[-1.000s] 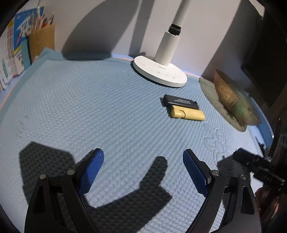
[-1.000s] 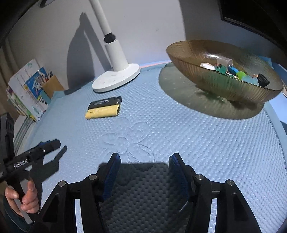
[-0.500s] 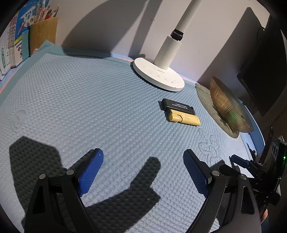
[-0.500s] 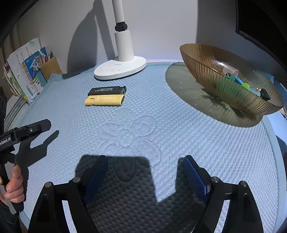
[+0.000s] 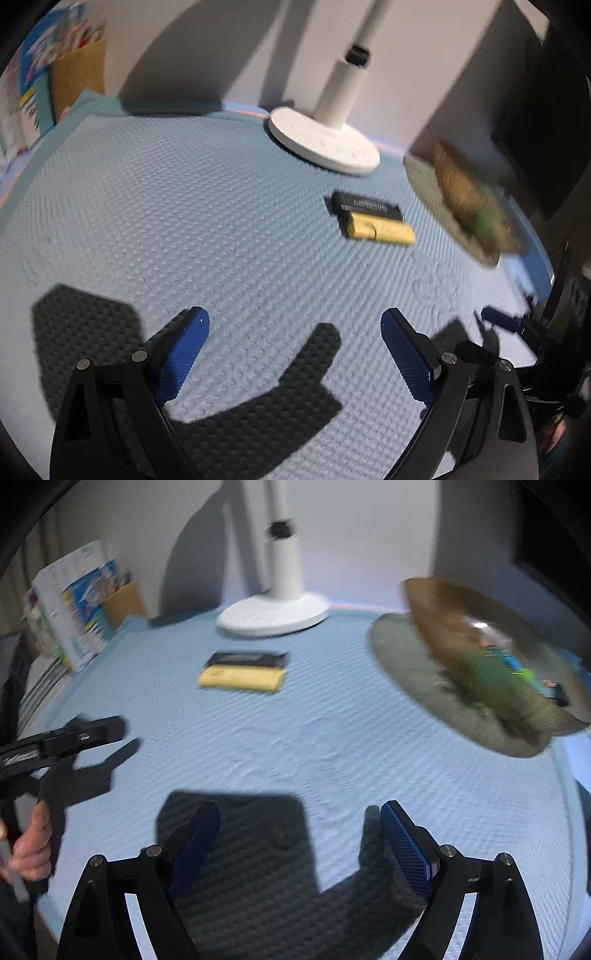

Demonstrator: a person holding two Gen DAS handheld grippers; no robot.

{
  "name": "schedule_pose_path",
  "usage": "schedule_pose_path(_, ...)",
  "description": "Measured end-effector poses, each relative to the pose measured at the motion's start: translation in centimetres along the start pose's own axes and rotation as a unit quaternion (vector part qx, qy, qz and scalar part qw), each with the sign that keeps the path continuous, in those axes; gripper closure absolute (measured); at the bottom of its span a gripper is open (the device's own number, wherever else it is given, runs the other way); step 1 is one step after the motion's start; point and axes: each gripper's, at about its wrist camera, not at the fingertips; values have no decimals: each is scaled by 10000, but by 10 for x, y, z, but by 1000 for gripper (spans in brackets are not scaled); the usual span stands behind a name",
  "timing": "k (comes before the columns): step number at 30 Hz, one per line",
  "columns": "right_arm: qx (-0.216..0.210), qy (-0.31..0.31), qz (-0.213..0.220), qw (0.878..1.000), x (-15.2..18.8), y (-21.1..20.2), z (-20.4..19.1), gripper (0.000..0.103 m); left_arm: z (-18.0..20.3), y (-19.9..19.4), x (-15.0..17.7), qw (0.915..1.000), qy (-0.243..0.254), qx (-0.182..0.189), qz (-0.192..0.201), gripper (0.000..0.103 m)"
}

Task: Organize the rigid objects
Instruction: 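Move both tools back toward the black and yellow lighters on the mat, then grasp the black lighter with the left tool while the right tool grasps the yellow lighter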

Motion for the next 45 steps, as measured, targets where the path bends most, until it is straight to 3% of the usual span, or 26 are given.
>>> schedule_pose_path(3,67,-377,-175,9991,-13,-5,-12,15,7,-13,-13,9987,484,-90,88,10)
schedule_pose_path(9,352,-1130,211,9928,-66,-7,-31,16,10,-10,-65,9883,1370,-606,289,10)
schedule_pose_path(10,384,-1229,216,9914,-75,2,-32,24,10,-4,-72,9868,1455,-661,261,12)
schedule_pose_path(12,235,-1308,39,9911,-86,21,-30,42,10,9,-85,9842,1658,-609,145,18)
schedule_pose_path(17,-100,-1110,-178,9936,-106,57,-10,42,16,44,-104,9756,2099,-644,-75,23)
schedule_pose_path(19,-451,-1017,-150,9937,-108,60,-7,42,16,53,-109,9753,2115,-621,-115,23)
schedule_pose_path(22,-844,-1074,-187,9905,-106,62,-18,44,13,60,-113,9769,2081,-465,-139,23)
schedule_pose_path(26,-1384,-1587,-201,9774,-88,52,-39,52,14,60,-109,9736,2260,-288,-140,23)
schedule_pose_path(29,-1024,-1787,-165,9784,-87,54,-51,52,16,59,-106,9697,2423,-293,-126,23)
schedule_pose_path(35,-791,-1922,-91,9781,-97,65,-64,52,11,56,-112,9700,2414,-258,-89,23)
schedule_pose_path(36,-701,-2019,-19,9769,-95,65,-68,58,11,55,-113,9697,2430,-241,-82,23)
schedule_pose_path(37,-740,-2078,7,9754,-94,64,-70,74,12,54,-114,9692,2451,-215,-70,23)
schedule_pose_path(38,-781,-2124,23,9741,-92,61,-70,79,13,53,-114,9688,2471,-180,-66,23)
schedule_pose_path(41,-604,-2188,110,9738,-76,47,-65,80,24,55,-114,9656,2600,-1,-52,23)
schedule_pose_path(45,-475,-1882,43,9810,-41,27,-38,80,55,63,-112,9521,3056,62,-5,23)
Point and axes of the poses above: each gripper's, at about its wrist camera, not at the fingertips, and y roughly the way its jaws point, z to its right, x to its underside, and after that the axes turned 7 degrees about -z, right-handed
